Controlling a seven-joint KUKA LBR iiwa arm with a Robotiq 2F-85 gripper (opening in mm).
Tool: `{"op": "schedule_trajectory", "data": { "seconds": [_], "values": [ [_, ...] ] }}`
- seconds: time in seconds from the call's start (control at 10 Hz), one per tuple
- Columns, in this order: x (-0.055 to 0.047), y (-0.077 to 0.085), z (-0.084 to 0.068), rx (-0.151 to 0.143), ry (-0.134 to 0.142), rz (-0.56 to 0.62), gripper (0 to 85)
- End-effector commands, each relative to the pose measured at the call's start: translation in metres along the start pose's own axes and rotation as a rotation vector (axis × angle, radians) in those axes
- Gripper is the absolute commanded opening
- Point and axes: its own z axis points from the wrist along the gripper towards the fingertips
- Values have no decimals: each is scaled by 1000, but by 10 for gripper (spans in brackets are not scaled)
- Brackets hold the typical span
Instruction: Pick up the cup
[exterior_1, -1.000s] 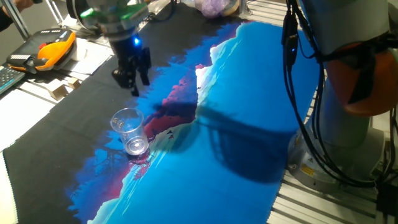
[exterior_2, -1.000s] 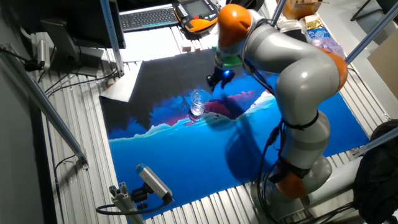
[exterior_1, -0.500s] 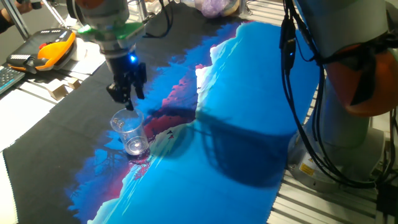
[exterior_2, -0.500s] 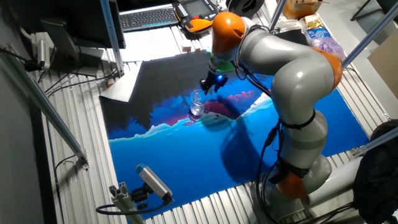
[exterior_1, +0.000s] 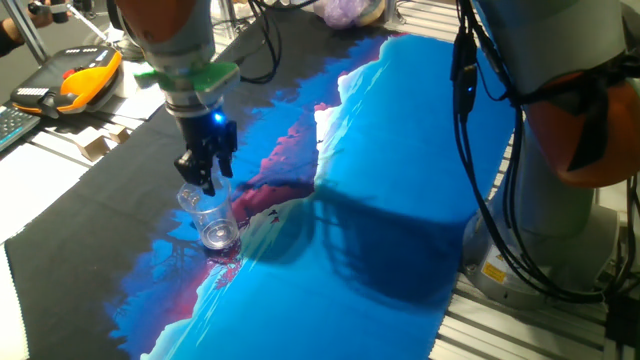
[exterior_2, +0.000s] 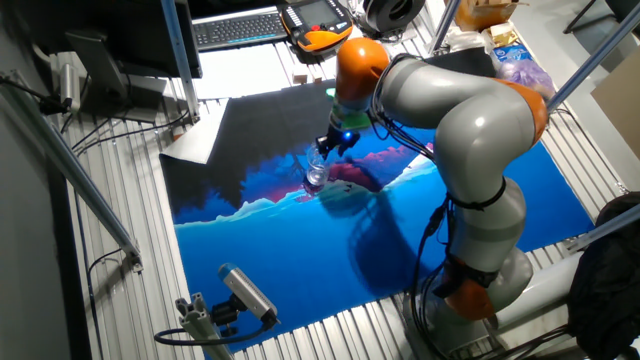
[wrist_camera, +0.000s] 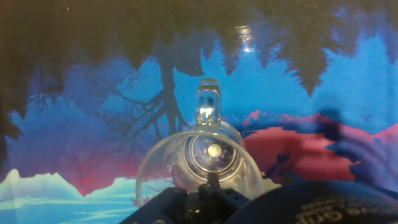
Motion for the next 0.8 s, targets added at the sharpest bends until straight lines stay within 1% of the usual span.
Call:
{"op": "schedule_trajectory", "data": {
  "seconds": [0.0, 0.1, 0.3, 0.4, 0.5, 0.6, 0.7],
  "values": [
    [0, 0, 2, -4, -2, -5, 510],
    [0, -1, 3, -6, -2, -16, 340],
    [0, -2, 8, -16, -16, -33, 340],
    [1, -1, 11, -24, -33, -52, 170],
    [1, -1, 13, -40, -46, -74, 0],
    [1, 0, 14, -89, -43, -88, 0],
    [1, 0, 13, -90, -42, -102, 0]
  ]
}}
